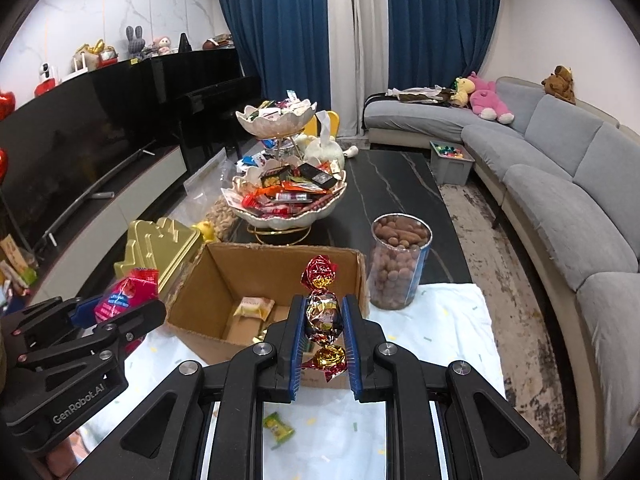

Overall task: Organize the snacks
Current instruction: 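Lift both held snacks and carry them over the cardboard box, then open both tools to drop the hawthorn pack and candy into the box, then withdraw both open tools from the box toward the remaining snacks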

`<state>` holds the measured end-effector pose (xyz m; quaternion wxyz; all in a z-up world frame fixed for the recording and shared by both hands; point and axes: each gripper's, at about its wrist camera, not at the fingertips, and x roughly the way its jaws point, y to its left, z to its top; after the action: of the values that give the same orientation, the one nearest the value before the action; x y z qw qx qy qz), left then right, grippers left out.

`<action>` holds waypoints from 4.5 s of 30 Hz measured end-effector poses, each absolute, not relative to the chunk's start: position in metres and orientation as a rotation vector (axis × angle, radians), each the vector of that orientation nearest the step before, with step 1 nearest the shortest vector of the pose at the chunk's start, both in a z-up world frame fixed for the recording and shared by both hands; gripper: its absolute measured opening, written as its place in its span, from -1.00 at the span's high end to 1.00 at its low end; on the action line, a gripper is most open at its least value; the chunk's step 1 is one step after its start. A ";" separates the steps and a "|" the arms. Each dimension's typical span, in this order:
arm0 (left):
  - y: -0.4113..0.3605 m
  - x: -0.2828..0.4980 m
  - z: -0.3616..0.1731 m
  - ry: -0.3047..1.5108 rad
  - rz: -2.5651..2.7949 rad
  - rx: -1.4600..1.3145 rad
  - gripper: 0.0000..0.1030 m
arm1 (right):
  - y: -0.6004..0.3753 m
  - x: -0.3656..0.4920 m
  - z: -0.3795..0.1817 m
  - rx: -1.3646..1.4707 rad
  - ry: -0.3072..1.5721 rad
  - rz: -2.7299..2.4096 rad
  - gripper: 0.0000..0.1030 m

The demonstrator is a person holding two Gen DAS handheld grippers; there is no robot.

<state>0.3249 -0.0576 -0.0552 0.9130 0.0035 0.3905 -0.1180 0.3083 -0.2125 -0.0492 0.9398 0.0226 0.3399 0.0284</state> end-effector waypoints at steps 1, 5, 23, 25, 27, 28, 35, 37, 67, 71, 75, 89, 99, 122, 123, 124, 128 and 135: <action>-0.058 0.328 -0.056 0.807 -0.245 0.007 0.29 | -0.213 0.313 -0.050 0.046 0.696 0.058 0.62; -0.059 0.342 -0.060 0.816 -0.253 0.012 0.29 | -0.213 0.326 -0.052 0.043 0.702 0.057 0.62; -0.050 0.388 -0.087 0.863 -0.243 0.028 0.29 | -0.197 0.368 -0.071 0.033 0.740 0.089 0.62; -0.049 0.392 -0.091 0.869 -0.239 0.030 0.29 | -0.196 0.371 -0.073 0.034 0.745 0.090 0.62; -0.049 0.396 -0.095 0.874 -0.239 0.030 0.29 | -0.195 0.374 -0.075 0.032 0.750 0.092 0.62; -0.049 0.397 -0.096 0.877 -0.237 0.031 0.29 | -0.195 0.376 -0.077 0.030 0.752 0.093 0.62; -0.049 0.405 -0.108 0.898 -0.240 0.039 0.29 | -0.192 0.386 -0.086 0.031 0.768 0.098 0.62; -0.050 0.409 -0.111 0.905 -0.242 0.039 0.29 | -0.192 0.390 -0.090 0.033 0.775 0.099 0.62; -0.054 0.424 -0.133 0.935 -0.281 0.064 -0.03 | -0.192 0.408 -0.117 0.018 0.816 0.108 0.27; -0.051 0.418 -0.126 0.919 -0.261 0.071 -0.42 | -0.194 0.403 -0.110 0.014 0.797 0.089 -0.02; -0.049 0.412 -0.119 0.908 -0.247 0.077 -0.51 | -0.198 0.397 -0.102 0.016 0.782 0.061 -0.29; -0.036 0.380 -0.088 0.861 -0.210 0.094 -0.64 | -0.193 0.365 -0.075 0.019 0.734 0.057 -0.35; -0.024 0.348 -0.083 0.848 -0.189 0.098 -0.64 | -0.183 0.334 -0.068 0.005 0.707 0.058 -0.35; -0.012 0.275 -0.125 0.854 -0.243 0.083 -0.61 | -0.169 0.277 -0.102 -0.033 0.698 0.092 -0.35; -0.010 0.272 -0.128 0.852 -0.240 0.083 -0.60 | -0.167 0.275 -0.104 -0.040 0.697 0.092 -0.35; -0.009 0.270 -0.131 0.851 -0.239 0.087 -0.59 | -0.166 0.272 -0.108 -0.048 0.698 0.092 -0.35; -0.005 0.261 -0.143 0.840 -0.252 0.088 -0.57 | -0.162 0.267 -0.119 -0.045 0.707 0.097 -0.35; -0.001 0.251 -0.165 0.805 -0.243 0.099 -0.57 | -0.156 0.254 -0.138 -0.050 0.692 0.098 -0.35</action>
<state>0.2509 -0.0014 -0.1649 0.9117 0.0482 0.3906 -0.1177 0.2543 -0.1558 -0.1383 0.9392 -0.0244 0.3391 0.0479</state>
